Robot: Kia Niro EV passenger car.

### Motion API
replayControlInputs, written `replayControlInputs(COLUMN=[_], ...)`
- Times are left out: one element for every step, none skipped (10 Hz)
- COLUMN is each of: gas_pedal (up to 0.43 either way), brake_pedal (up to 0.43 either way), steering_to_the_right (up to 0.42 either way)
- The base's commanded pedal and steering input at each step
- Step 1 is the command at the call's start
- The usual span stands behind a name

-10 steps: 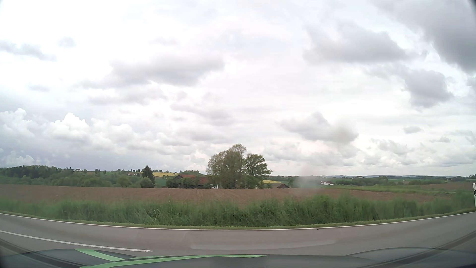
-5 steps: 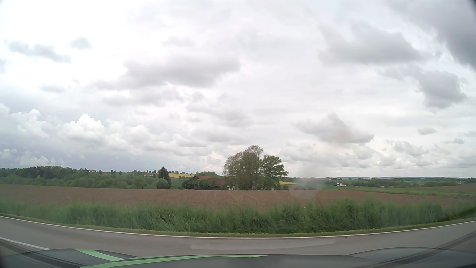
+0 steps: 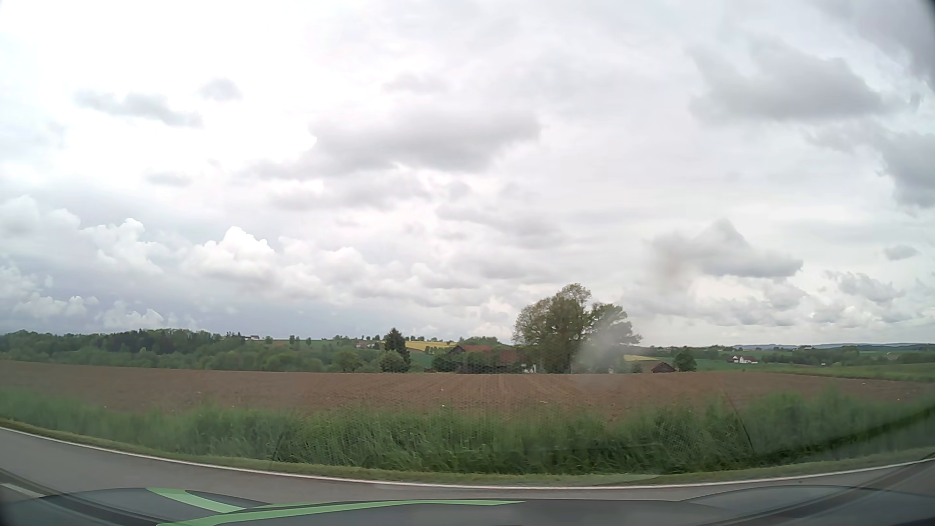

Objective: Follow the waypoints while adhering to traffic rules and regulations

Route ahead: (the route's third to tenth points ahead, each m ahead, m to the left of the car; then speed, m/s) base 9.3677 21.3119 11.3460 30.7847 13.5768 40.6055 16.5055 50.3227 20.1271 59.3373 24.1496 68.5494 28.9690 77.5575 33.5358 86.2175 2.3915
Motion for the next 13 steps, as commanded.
replayControlInputs(gas_pedal=[0.358, 0.358, 0.358, 0.350, 0.350, 0.339, 0.339, 0.339, 0.339, 0.339, 0.339, 0.339, 0.339], brake_pedal=[0.000, 0.000, 0.000, 0.000, 0.000, 0.000, 0.000, 0.000, 0.000, 0.000, 0.000, 0.000, 0.000], steering_to_the_right=[-0.665, -0.689, -0.706, -0.717, -0.717, -0.717, -0.715, -0.713, -0.711, -0.704, -0.693, -0.678, -0.659])
